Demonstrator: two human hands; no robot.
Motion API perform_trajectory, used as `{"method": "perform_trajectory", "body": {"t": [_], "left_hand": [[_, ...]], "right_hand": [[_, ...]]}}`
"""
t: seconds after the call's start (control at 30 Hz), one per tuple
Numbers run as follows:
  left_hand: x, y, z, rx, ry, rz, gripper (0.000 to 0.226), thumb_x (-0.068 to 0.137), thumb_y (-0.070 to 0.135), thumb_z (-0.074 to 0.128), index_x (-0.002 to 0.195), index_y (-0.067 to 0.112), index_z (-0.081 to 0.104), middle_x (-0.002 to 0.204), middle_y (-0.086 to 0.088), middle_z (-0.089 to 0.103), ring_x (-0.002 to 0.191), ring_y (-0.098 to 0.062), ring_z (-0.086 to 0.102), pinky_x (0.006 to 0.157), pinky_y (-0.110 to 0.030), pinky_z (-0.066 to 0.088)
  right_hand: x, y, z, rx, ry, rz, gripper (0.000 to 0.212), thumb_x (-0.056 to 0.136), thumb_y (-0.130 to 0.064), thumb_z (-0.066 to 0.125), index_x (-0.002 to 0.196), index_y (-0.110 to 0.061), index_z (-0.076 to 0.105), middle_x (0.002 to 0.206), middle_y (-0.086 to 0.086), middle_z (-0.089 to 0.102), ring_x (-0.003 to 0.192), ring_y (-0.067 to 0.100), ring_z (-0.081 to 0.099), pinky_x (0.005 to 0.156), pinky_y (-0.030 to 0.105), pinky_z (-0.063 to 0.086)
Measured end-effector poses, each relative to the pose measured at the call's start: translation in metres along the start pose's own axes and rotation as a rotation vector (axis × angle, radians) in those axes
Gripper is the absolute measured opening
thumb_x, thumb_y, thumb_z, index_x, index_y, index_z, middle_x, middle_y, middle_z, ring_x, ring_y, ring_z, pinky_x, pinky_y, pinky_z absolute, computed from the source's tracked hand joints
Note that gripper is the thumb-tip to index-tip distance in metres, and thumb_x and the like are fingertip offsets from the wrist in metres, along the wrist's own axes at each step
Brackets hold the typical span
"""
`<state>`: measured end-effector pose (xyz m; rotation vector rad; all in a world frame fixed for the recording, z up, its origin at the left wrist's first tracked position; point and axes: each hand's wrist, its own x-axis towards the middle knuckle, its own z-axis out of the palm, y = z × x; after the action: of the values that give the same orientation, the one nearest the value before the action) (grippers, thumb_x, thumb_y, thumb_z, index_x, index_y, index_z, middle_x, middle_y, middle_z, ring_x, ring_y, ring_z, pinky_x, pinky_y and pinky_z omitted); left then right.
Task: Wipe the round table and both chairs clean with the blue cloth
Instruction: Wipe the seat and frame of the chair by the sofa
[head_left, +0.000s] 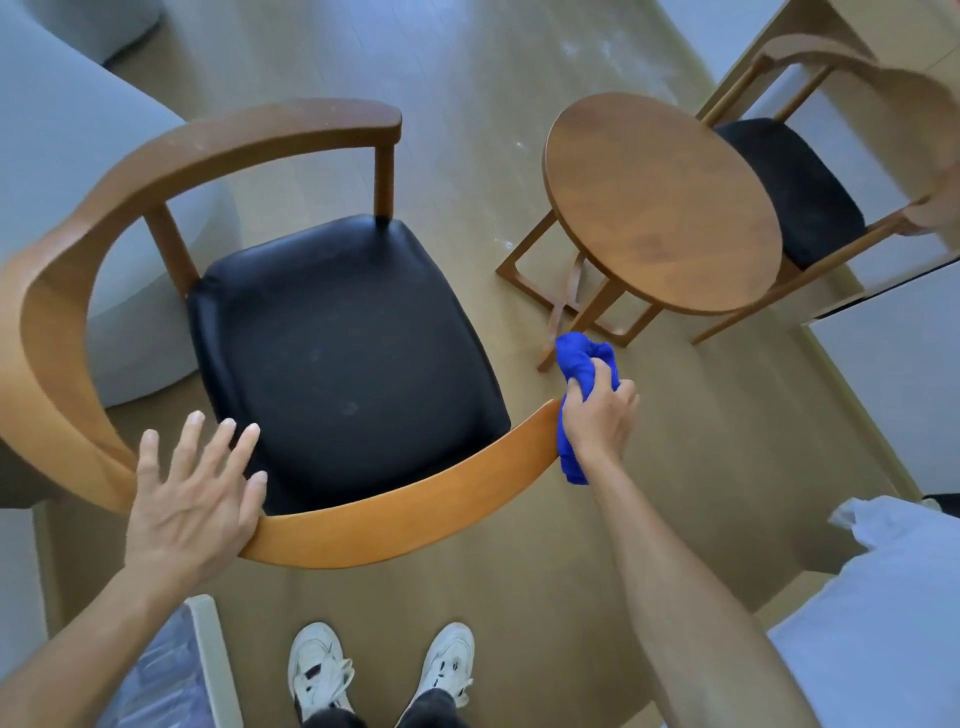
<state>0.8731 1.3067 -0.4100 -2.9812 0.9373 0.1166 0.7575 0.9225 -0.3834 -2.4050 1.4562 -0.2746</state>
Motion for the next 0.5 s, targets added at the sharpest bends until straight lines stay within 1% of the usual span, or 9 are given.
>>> {"method": "perform_trajectory", "body": {"t": [0.07,0.13,0.2,0.3,0.33,0.4,0.43,0.47,0.5], "left_hand": [[0.0,0.017,-0.002,-0.035,-0.038,-0.026,0.062,0.089,0.039,0.028,0.135,0.006,0.054,0.135,-0.018,0.056,0.133,-0.042,0.039,0.115,-0.049,-0.004],[0.001,0.029,-0.002,-0.069,-0.086,-0.079,0.062,0.09,0.04,0.027,0.137,0.01,0.053,0.137,-0.014,0.055,0.135,-0.038,0.039,0.115,-0.043,-0.009],[0.003,0.034,-0.002,-0.085,-0.104,-0.104,0.061,0.09,0.04,0.026,0.137,0.011,0.053,0.138,-0.013,0.055,0.135,-0.037,0.039,0.115,-0.041,-0.01],[0.001,0.033,0.003,-0.065,-0.1,-0.098,0.062,0.088,0.037,0.027,0.132,0.004,0.056,0.135,-0.019,0.056,0.131,-0.041,0.042,0.116,-0.043,-0.006],[0.002,0.033,0.002,-0.062,-0.095,-0.101,0.062,0.088,0.036,0.027,0.131,0.003,0.057,0.134,-0.021,0.056,0.131,-0.042,0.043,0.116,-0.043,-0.005],[0.004,0.036,0.001,-0.062,-0.093,-0.123,0.062,0.088,0.036,0.026,0.132,0.004,0.057,0.135,-0.02,0.055,0.131,-0.041,0.042,0.116,-0.041,-0.008],[0.005,0.037,0.001,-0.054,-0.102,-0.129,0.062,0.088,0.036,0.026,0.134,0.007,0.055,0.137,-0.018,0.054,0.133,-0.039,0.04,0.116,-0.04,-0.01],[0.007,0.037,0.0,-0.044,-0.115,-0.131,0.061,0.089,0.037,0.025,0.136,0.009,0.053,0.139,-0.016,0.052,0.135,-0.037,0.038,0.115,-0.038,-0.012],[0.008,0.037,0.0,-0.036,-0.127,-0.132,0.061,0.09,0.037,0.025,0.138,0.011,0.051,0.142,-0.014,0.05,0.136,-0.035,0.036,0.115,-0.037,-0.014]], "right_hand": [[-0.039,-0.008,0.002,-0.014,0.069,-0.099,0.039,0.091,-0.025,0.057,0.129,-0.019,0.052,0.105,0.013,0.051,0.095,0.028,0.049,0.081,0.041,0.048],[-0.103,-0.025,0.011,0.008,0.084,-0.2,0.044,0.082,-0.022,0.066,0.124,-0.017,0.058,0.102,0.012,0.053,0.087,0.027,0.051,0.072,0.038,0.048],[-0.169,-0.046,0.026,0.073,0.023,-0.315,0.047,0.076,-0.025,0.069,0.121,-0.02,0.06,0.103,0.009,0.054,0.084,0.026,0.05,0.069,0.036,0.045],[-0.225,-0.069,0.035,0.103,-0.158,-0.649,0.048,0.076,-0.029,0.061,0.123,-0.028,0.054,0.103,0.005,0.053,0.08,0.022,0.046,0.065,0.034,0.041],[-0.222,-0.066,0.034,0.101,-0.189,-0.763,0.049,0.075,-0.027,0.06,0.123,-0.028,0.054,0.101,0.005,0.054,0.078,0.023,0.045,0.063,0.034,0.041],[-0.186,-0.044,0.021,0.096,-0.167,-0.937,0.047,0.074,-0.023,0.06,0.121,-0.026,0.059,0.096,0.006,0.057,0.074,0.024,0.048,0.062,0.035,0.041],[-0.163,-0.029,0.013,0.081,-0.14,-0.955,0.045,0.074,-0.022,0.062,0.12,-0.023,0.062,0.095,0.008,0.059,0.074,0.026,0.05,0.062,0.035,0.041],[-0.136,-0.014,0.006,0.056,-0.109,-0.913,0.044,0.075,-0.022,0.066,0.118,-0.02,0.065,0.094,0.01,0.06,0.074,0.028,0.052,0.062,0.036,0.042],[-0.107,0.0,-0.001,0.02,-0.073,-0.814,0.042,0.076,-0.021,0.068,0.118,-0.018,0.066,0.094,0.012,0.06,0.075,0.03,0.053,0.063,0.037,0.044]]}}
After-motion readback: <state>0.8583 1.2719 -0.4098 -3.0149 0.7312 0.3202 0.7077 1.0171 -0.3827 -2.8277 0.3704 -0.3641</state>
